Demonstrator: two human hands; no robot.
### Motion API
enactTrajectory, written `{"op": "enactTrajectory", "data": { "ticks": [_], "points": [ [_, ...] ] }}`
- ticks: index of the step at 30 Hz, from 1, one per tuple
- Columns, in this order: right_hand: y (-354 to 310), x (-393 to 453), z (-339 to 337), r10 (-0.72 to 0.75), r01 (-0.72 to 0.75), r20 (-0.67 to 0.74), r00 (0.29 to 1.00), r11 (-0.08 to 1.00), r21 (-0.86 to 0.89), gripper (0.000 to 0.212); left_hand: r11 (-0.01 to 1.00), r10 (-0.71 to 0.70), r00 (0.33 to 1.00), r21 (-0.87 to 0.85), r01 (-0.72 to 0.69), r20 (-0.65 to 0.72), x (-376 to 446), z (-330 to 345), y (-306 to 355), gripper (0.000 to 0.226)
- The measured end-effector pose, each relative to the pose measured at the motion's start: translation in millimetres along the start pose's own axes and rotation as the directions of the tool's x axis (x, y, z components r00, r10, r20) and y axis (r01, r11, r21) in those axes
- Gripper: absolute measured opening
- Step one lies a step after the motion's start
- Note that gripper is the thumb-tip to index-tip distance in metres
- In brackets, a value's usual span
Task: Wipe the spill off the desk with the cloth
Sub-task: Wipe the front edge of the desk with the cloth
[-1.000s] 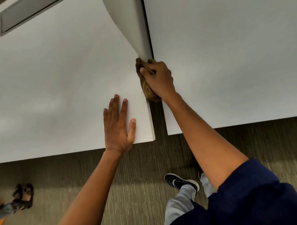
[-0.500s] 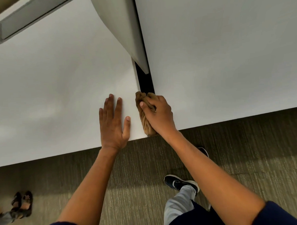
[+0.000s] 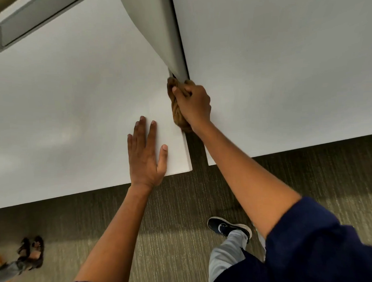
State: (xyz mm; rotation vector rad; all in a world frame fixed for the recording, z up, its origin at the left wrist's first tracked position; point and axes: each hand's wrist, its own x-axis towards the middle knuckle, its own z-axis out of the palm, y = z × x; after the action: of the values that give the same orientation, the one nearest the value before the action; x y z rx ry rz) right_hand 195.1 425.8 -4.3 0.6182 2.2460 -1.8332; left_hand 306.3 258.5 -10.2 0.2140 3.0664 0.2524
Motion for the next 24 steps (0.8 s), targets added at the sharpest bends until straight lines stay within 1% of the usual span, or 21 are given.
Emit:
{"op": "enactTrajectory", "data": {
  "ticks": [2,6,11,15,20,24],
  "points": [
    [-10.4,16.1,1.2,0.039,-0.040,0.024,0.999,0.998,0.039,0.030,1.000,0.002,1.000,-0.004,-0.002,-0.004,-0.3,0.5,-0.6,0.070],
    [-12.3,24.7,-3.8,0.041,-0.048,0.090,0.995,0.995,0.083,0.031,1.000,0.002,1.000,-0.004,-0.002,-0.012,-0.6,0.7,-1.0,0.070],
    [-14.5,22.9,-13.3,0.017,-0.016,0.149,0.989,1.000,-0.005,0.030,1.000,0.007,1.000,-0.005,-0.008,-0.016,-0.9,1.0,-1.1,0.070],
    [-2.5,-5.1,-19.8,-0.011,0.024,0.172,0.985,0.997,-0.077,0.029,1.000,0.007,1.000,-0.009,-0.007,-0.013,-1.0,0.5,-1.9,0.069],
    [26.9,-59.9,-27.4,-0.023,0.041,0.171,0.985,0.994,-0.100,0.028,1.000,-0.008,1.000,-0.009,0.008,-0.006,-1.5,-2.1,1.2,0.069],
    [52.5,-99.8,-32.2,-0.014,0.038,0.168,0.986,0.990,-0.139,0.036,1.000,-0.007,1.000,0.003,0.007,0.004,-1.9,-3.5,1.8,0.069]
  ]
}}
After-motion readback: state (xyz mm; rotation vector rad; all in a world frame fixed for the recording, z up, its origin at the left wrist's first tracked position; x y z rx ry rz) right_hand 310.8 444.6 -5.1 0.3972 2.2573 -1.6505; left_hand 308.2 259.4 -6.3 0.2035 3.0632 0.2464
